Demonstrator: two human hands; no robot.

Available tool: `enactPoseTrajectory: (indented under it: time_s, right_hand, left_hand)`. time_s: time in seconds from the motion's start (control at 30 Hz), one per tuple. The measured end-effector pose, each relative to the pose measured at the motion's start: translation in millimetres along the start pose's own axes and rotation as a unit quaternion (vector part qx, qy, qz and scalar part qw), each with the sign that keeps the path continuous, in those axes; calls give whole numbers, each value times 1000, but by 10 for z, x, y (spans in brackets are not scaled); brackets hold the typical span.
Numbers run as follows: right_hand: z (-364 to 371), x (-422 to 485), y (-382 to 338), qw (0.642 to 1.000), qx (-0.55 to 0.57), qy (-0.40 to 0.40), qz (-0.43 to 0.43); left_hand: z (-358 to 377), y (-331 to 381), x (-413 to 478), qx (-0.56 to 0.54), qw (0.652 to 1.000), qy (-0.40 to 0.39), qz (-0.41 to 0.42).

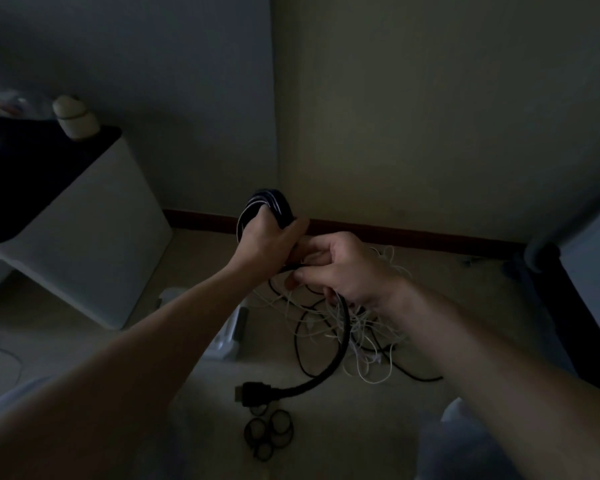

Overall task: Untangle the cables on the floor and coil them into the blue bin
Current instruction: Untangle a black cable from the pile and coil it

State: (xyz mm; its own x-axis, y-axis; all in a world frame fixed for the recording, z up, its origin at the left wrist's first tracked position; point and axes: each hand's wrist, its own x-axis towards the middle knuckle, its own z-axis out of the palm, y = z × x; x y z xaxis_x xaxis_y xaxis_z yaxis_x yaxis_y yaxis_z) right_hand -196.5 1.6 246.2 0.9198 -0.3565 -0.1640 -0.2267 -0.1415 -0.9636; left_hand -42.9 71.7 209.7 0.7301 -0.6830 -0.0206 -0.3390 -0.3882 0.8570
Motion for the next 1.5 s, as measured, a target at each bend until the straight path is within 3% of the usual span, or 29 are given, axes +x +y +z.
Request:
enactPoseTrajectory:
  time_s: [0.23, 0.4, 0.5, 0.77, 1.0, 1.2, 1.4, 1.5]
  right_hand:
    - [-181, -17, -106, 985, -169, 0, -18]
    - [-379, 12, -101, 973, -228, -27, -1]
    - [-433, -3, -117, 976, -209, -53, -40]
    - [-705, -21, -11, 994, -77, -80, -17]
    - [-666, 111, 244, 981, -149, 86, -85]
    - [-313, 165, 358, 978, -82, 186, -56]
    - [-153, 140, 221, 967, -15, 240, -82]
    - [-149, 138, 232, 969, 64, 227, -68]
  left_hand:
    - [139, 89, -139, 125, 985, -118, -8]
    - [102, 200, -263, 31, 962, -262, -68]
    - [40, 179, -283, -67, 916, -384, -96]
    - [-150, 170, -236, -78, 854, -510, -68]
    - [-204, 176, -232, -274, 773, -562, -106]
    - [-201, 175, -219, -445, 694, -559, -92]
    - [-123, 231, -262, -565, 614, -543, -98]
    - [-119, 266, -255, -596, 601, -524, -97]
